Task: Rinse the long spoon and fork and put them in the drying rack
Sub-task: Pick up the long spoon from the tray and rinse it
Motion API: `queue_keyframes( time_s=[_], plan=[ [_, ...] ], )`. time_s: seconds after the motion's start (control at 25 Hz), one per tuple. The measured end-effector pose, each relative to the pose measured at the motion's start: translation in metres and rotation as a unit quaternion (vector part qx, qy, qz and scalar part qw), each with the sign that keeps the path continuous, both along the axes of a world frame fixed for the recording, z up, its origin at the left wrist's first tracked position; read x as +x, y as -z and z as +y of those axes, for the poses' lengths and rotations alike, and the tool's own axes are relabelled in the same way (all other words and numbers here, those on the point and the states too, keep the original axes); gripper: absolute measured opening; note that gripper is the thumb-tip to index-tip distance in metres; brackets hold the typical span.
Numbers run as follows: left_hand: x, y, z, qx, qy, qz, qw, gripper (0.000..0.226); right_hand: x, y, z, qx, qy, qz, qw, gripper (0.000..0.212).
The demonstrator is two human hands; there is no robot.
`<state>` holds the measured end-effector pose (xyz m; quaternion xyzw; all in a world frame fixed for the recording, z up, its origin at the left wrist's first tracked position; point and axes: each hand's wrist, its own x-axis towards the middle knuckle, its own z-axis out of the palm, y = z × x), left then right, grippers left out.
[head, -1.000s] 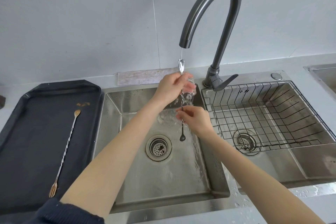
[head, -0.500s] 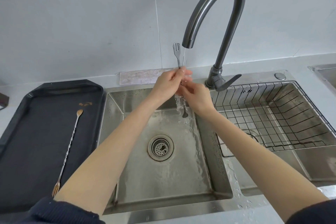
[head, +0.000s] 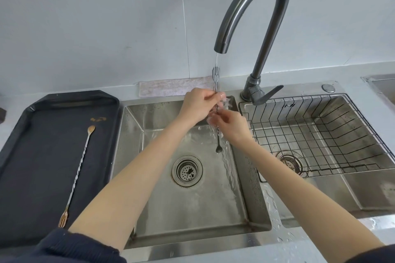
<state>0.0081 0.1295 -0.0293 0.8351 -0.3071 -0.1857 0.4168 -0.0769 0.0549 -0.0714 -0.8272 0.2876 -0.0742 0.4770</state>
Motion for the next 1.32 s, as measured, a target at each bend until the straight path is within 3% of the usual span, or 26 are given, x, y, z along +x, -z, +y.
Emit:
queue_keyframes(
  time_s=[0.28, 0.44, 0.64, 1.32],
  plan=[
    [0.011, 0.012, 0.008, -0.072, -0.079, 0.084, 0.991, 0.025, -0.014, 0.035, 0.005, 0.003, -0.023, 0.077, 0.997, 0.022],
    [0.011, 0.033, 0.021, -0.08, -0.082, 0.195, 0.974, 0.022, -0.013, 0.042, 0.01, 0.046, -0.004, 0.082, 0.996, 0.021],
    [0.007, 0.072, 0.029, -0.044, -0.087, 0.245, 0.965, 0.024, -0.004, 0.057, 0.018, 0.042, -0.026, 0.089, 0.995, 0.019],
    [0.011, 0.202, 0.045, 0.084, -0.172, 0.34, 0.921, 0.022, 0.019, 0.148, 0.043, 0.07, -0.017, 0.281, 0.957, 0.024]
  ],
)
